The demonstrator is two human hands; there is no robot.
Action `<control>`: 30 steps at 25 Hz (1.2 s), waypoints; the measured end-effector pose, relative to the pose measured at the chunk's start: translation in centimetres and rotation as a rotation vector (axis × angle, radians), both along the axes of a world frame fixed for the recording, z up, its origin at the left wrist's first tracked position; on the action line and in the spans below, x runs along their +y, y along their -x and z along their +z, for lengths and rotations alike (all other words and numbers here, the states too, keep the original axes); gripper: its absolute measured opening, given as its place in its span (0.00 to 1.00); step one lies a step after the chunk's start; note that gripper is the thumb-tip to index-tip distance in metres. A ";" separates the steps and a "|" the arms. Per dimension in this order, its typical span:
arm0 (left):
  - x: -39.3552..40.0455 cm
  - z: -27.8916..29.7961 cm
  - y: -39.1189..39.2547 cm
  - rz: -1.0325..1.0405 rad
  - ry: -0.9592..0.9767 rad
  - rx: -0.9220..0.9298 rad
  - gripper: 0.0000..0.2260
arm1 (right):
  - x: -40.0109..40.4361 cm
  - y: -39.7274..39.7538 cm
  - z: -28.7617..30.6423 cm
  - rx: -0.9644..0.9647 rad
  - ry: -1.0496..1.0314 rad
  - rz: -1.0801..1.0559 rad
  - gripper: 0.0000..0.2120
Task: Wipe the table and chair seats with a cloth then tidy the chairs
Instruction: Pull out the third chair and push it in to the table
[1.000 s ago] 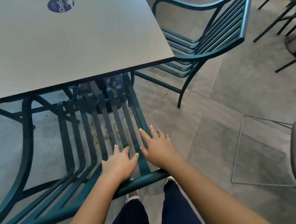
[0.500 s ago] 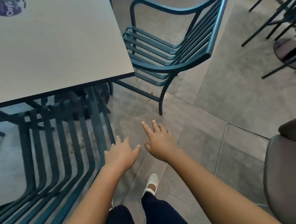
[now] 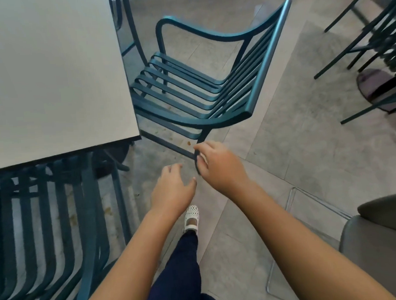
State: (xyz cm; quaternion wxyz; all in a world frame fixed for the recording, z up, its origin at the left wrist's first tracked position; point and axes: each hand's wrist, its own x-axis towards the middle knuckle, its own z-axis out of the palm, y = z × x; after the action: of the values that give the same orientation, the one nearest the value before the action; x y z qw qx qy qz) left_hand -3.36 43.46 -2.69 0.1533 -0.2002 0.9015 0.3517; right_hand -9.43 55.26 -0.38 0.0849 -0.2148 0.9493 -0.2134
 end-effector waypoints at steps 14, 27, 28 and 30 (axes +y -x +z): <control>8.8 1.8 21.4 -0.007 -0.012 -0.071 0.25 | 7.0 23.8 1.5 0.121 -0.056 0.018 0.13; 17.6 1.7 34.5 0.177 -0.221 -0.310 0.25 | 16.7 42.0 0.0 0.016 -0.218 0.426 0.16; 17.7 1.5 34.8 0.207 -0.216 -0.318 0.27 | 17.2 43.3 -0.1 -0.002 -0.228 0.465 0.16; 17.8 1.3 35.1 0.240 -0.203 -0.352 0.37 | 17.6 45.3 -0.2 -0.025 -0.240 0.531 0.17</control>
State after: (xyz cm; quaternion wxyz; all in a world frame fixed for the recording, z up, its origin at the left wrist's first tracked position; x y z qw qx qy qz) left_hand -38.47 61.28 -1.39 0.2846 -0.3476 0.7906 0.4161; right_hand -54.77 72.81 -0.61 0.1743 -0.4417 0.8771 -0.0725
